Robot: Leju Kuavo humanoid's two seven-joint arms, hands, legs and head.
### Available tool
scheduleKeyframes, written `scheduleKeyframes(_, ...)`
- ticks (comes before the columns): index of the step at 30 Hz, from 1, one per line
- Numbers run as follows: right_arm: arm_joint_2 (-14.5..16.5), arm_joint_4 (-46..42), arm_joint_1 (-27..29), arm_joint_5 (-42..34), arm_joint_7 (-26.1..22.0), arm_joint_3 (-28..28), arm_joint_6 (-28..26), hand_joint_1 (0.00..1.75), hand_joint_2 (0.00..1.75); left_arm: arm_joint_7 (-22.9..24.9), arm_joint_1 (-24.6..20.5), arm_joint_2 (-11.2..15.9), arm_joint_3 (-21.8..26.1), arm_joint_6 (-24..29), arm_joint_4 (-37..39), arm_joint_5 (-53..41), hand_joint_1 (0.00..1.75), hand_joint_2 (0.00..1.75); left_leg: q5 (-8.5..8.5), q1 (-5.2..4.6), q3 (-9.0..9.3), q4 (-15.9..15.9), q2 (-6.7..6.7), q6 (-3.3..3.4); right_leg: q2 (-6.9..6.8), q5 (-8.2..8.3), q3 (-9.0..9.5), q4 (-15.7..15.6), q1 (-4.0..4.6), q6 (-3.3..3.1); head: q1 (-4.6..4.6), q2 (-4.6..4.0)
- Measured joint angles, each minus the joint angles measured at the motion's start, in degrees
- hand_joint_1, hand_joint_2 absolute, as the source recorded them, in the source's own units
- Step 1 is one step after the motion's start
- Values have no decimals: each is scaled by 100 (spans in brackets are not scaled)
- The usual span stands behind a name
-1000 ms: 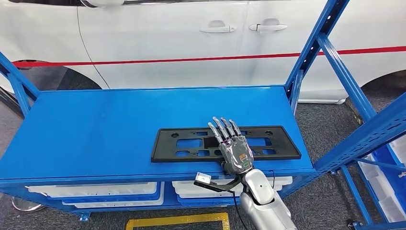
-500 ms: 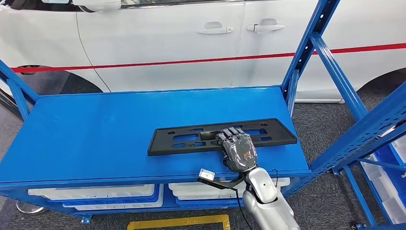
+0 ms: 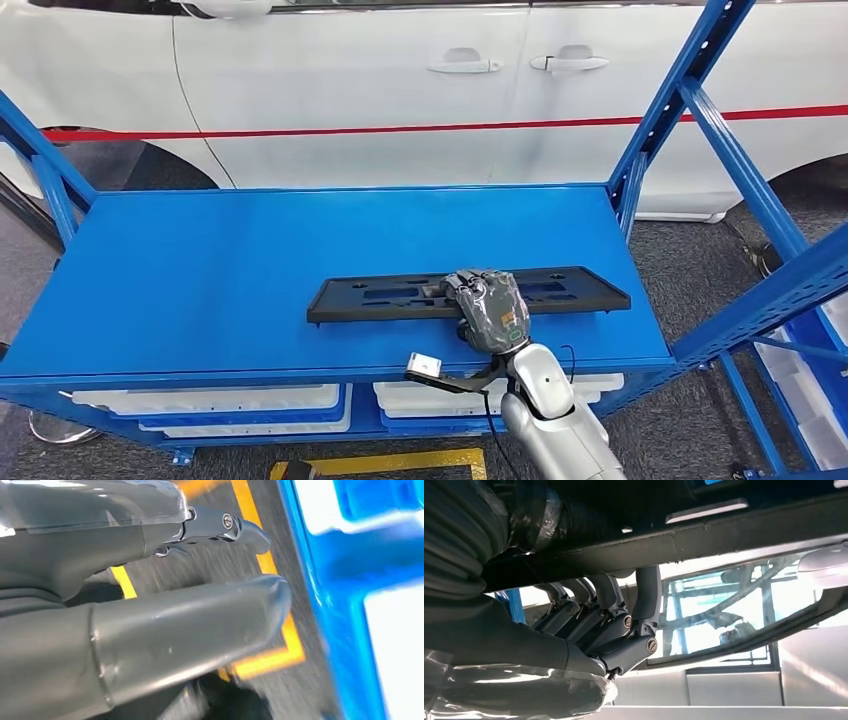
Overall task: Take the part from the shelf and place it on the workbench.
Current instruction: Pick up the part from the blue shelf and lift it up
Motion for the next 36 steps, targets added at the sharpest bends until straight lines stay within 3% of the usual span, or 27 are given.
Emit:
scheduleKeyframes(2, -67, -15, -56, -95, -26, 26, 0, 175, 175, -157, 104, 265, 80, -416, -7, 77, 0, 0, -26, -22, 2, 27, 7, -34, -4, 272, 312, -683, 50, -92, -2, 0)
scheduleKeyframes(3, -90, -31, -75, -112, -25, 33, 0, 175, 175, -185, 154, 363, 112, -496, -13, 92, 0, 0, -33, -24, -6, 37, 13, -58, -5, 317, 387, -866, 75, -120, -4, 0)
scheduleKeyframes(7, -172, -195, -87, -200, 10, 55, 0, 175, 175, -130, 211, 600, 193, -361, -50, 115, 0, 0, -81, -21, -39, 84, 13, -168, -28, 338, 409, -964, 51, -185, -5, 0)
scheduleKeyframes(9, -195, -401, -86, -315, -29, 65, 0, 175, 175, -33, 225, 629, 226, -133, -56, 92, 0, 0, -352, -7, -216, 505, 12, -228, -45, 358, 428, -999, 15, -239, -9, 0)
scheduleKeyframes(11, -218, -663, -59, -450, -131, 66, 0, 175, 175, 4, 258, 634, 242, 69, -56, 58, 0, 0, -709, 29, -560, 1264, 12, -279, -45, 354, 423, -992, 20, -261, -10, 0)
scheduleKeyframes(12, -231, -812, -31, -508, -185, 66, 0, 175, 175, -1, 277, 633, 243, 135, -56, 44, 0, 0, -791, 47, -697, 1550, 14, -301, -45, 350, 421, -985, 22, -263, -10, 0)
scheduleKeyframes(13, -244, -971, -1, -563, -224, 66, 0, 175, 175, -12, 294, 632, 243, 181, -56, 37, 0, 0, -759, 64, -742, 1633, 15, -318, -43, 343, 422, -977, 22, -262, -10, 0)
scheduleKeyframes(14, -257, -1139, 26, -612, -246, 72, 0, 175, 175, -20, 305, 632, 243, 217, -57, 36, 0, 0, -616, 81, -672, 1481, 17, -327, -40, 334, 428, -968, 20, -256, -11, 0)
scheduleKeyframes(17, -293, -1561, 10, -714, -206, 200, 2, 175, 175, -17, 310, 652, 246, 264, -61, 48, 0, 0, -110, 96, -143, 374, 25, -305, -27, 295, 440, -926, 24, -200, -10, 0)
scheduleKeyframes(19, -305, -1757, -109, -666, -43, 436, 8, 175, 175, 1, 303, 671, 251, 273, -64, 54, 0, 0, -69, 68, -24, 83, 21, -258, -18, 295, 417, -912, 33, -142, -9, 0)
scheduleKeyframes(21, -304, -1892, -275, -576, 169, 778, 16, 175, 175, 17, 300, 686, 258, 288, -64, 56, 0, 87, -43, 58, -28, 49, 19, -195, -13, 307, 405, -924, 33, -78, -9, 0)
scheduleKeyframes(23, -299, -1976, -427, -543, 308, 1127, 22, 175, 175, 17, 296, 700, 262, 290, -66, 49, 0, 175, -2, 80, -8, -8, 24, -114, -13, 196, 351, -789, 25, -31, -8, 0)
scheduleKeyframes(26, -280, -2017, -620, -601, 395, 1568, 25, 175, 175, 80, 277, 720, 262, 276, -69, 9, 0, 175, 19, 87, -4, -37, 22, -41, -13, -312, -89, 166, 19, -2, -7, 0)
scheduleKeyframes(27, -269, -2015, -670, -637, 411, 1704, 25, 175, 175, 124, 280, 726, 262, 247, -69, -8, 0, 175, 17, 84, -4, -34, 20, -36, -13, -419, -248, 486, 18, 4, -7, 0)
scheduleKeyframes(28, -255, -2011, -714, -669, 424, 1840, 26, 175, 175, 163, 287, 732, 262, 191, -69, -25, 0, 175, 13, 82, -3, -28, 17, -36, -13, -418, -332, 637, 16, 7, -7, 0)
scheduleKeyframes(29, -235, -2008, -758, -694, 432, 1974, 28, 175, 175, 198, 293, 737, 262, 119, -69, -35, 0, 175, 7, 81, -1, -18, 14, -41, -13, -306, -311, 572, 14, 3, -6, 0)
scheduleKeyframes(32, -156, -2003, -907, -751, 460, 2287, 31, 175, 175, 340, 294, 742, 264, -62, -69, -20, 0, 175, -32, 69, -8, 40, -3, -94, -12, 230, 170, -460, 22, -52, -6, 0)
scheduleKeyframes(34, -113, -2002, -983, -793, 474, 2403, 30, 175, 175, 471, 301, 742, 268, -143, -69, -12, 0, 175, -46, 52, -33, 63, -9, -157, -7, 313, 334, -838, 43, -96, -7, 0)
scheduleKeyframes(36, -91, -2000, -1014, -833, 476, 2476, 29, 175, 175, 569, 315, 742, 274, -208, -69, -12, 0, 175, -38, 54, -37, 50, -9, -224, -2, 314, 334, -869, 55, -142, -8, 0)
